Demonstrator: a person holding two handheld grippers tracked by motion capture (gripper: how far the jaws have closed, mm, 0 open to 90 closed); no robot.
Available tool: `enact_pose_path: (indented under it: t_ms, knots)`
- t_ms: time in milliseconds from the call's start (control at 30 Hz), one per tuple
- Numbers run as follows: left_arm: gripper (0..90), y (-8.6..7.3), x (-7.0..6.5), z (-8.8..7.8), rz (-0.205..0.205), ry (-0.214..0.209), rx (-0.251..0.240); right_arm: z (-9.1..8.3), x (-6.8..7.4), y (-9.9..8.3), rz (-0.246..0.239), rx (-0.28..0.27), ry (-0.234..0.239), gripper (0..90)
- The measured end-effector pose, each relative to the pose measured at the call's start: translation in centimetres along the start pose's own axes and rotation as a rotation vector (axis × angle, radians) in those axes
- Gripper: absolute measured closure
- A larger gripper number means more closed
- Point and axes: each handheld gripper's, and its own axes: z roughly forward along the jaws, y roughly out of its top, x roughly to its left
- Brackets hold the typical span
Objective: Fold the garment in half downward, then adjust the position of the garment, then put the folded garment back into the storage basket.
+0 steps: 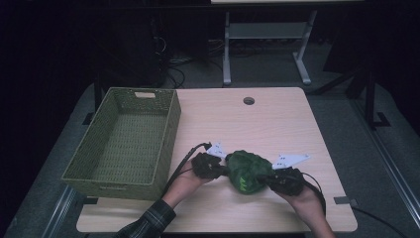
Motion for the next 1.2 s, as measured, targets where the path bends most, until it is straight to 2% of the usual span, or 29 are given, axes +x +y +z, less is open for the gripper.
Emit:
enact_pose_path:
  t_ms: [200,300,533,633,733,800,1033,1200]
  knots:
    - [89.6,-1.1,-1.3,-0.8,-0.009,-0.037,0.019,-0.7,-1.7,1.5,0.007,-0.034,-0.054,89.9]
    - [89.7,-1.3,-1.7,-0.6,-0.013,-0.05,0.018,-0.7,-2.9,2.1,0.033,-0.054,-0.071,89.9]
    - [89.7,-1.0,-2.8,-0.2,0.012,-0.077,0.01,0.8,-5.6,2.9,0.074,-0.043,-0.1,89.9]
    - [89.7,-0.8,-3.3,0.2,0.021,-0.094,0.012,1.5,-6.5,2.7,0.105,-0.033,-0.102,89.9]
    - [89.7,-0.5,-3.7,0.6,0.033,-0.102,0.009,2.2,-7.2,2.4,0.113,-0.021,-0.101,89.9]
    - [89.7,-0.4,-3.8,0.9,0.031,-0.108,0.005,2.6,-7.5,2.2,0.132,-0.006,-0.102,89.9]
    - [89.7,-0.1,-3.9,2.3,0.033,-0.125,0.015,3.4,-8.0,1.8,0.15,0.027,-0.076,89.9]
    - [89.7,0.0,-3.5,3.0,0.033,-0.114,0.019,3.4,-7.7,1.7,0.132,0.038,-0.064,89.9]
